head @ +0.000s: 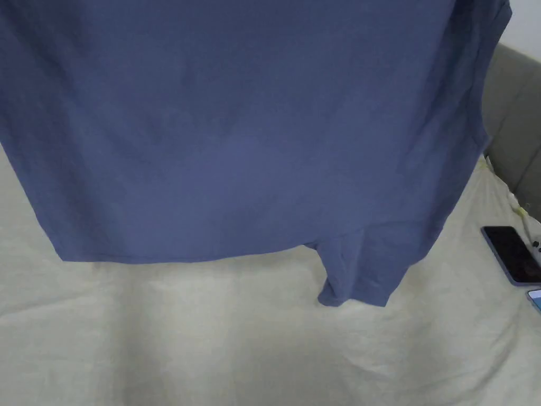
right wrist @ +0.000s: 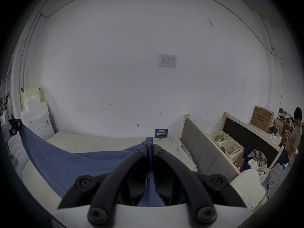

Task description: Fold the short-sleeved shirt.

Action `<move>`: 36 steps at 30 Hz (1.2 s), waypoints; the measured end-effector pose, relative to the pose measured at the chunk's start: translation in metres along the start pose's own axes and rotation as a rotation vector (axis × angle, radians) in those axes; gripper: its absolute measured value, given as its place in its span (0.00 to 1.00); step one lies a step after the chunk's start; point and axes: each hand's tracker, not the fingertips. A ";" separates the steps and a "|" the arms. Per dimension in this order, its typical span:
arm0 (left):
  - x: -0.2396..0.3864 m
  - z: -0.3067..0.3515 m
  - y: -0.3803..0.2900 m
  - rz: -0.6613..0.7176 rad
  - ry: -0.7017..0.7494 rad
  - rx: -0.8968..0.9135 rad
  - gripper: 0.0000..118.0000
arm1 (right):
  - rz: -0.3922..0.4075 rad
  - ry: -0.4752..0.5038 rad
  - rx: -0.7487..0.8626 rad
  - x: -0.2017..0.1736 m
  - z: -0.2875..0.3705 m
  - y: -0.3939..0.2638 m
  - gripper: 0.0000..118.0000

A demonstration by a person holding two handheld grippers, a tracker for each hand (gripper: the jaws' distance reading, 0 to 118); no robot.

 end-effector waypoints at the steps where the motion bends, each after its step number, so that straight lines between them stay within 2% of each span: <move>1: 0.004 -0.013 0.002 0.003 0.002 -0.003 0.00 | 0.002 -0.008 -0.009 -0.002 -0.015 0.003 0.03; 5: 0.024 -0.056 0.010 0.054 0.036 0.030 0.00 | 0.009 -0.039 -0.031 -0.012 -0.066 0.014 0.03; 8: 0.040 -0.089 0.018 0.036 0.088 0.091 0.00 | 0.027 -0.056 -0.019 -0.022 -0.100 0.025 0.03; 14: 0.064 -0.152 0.035 0.065 0.081 0.091 0.00 | 0.065 -0.122 0.051 -0.037 -0.163 0.046 0.03; 20: 0.084 -0.185 0.038 0.099 0.129 0.178 0.00 | -0.033 -0.159 0.138 -0.039 -0.195 0.059 0.03; 24: 0.099 -0.200 0.025 0.065 0.161 0.216 0.00 | -0.138 -0.144 0.158 -0.032 -0.214 0.055 0.03; 26: 0.106 -0.206 0.016 0.076 0.158 0.229 0.00 | -0.128 -0.146 0.155 -0.031 -0.223 0.048 0.03; 29: 0.119 -0.217 -0.007 0.079 0.128 0.180 0.00 | -0.058 -0.155 0.099 -0.031 -0.238 0.021 0.03; 33: 0.142 -0.225 -0.054 0.069 0.080 0.078 0.00 | -0.103 -0.123 -0.010 -0.018 -0.260 -0.030 0.03; 36: 0.163 -0.226 -0.098 0.015 0.044 0.006 0.00 | -0.077 -0.124 -0.089 -0.009 -0.275 -0.078 0.03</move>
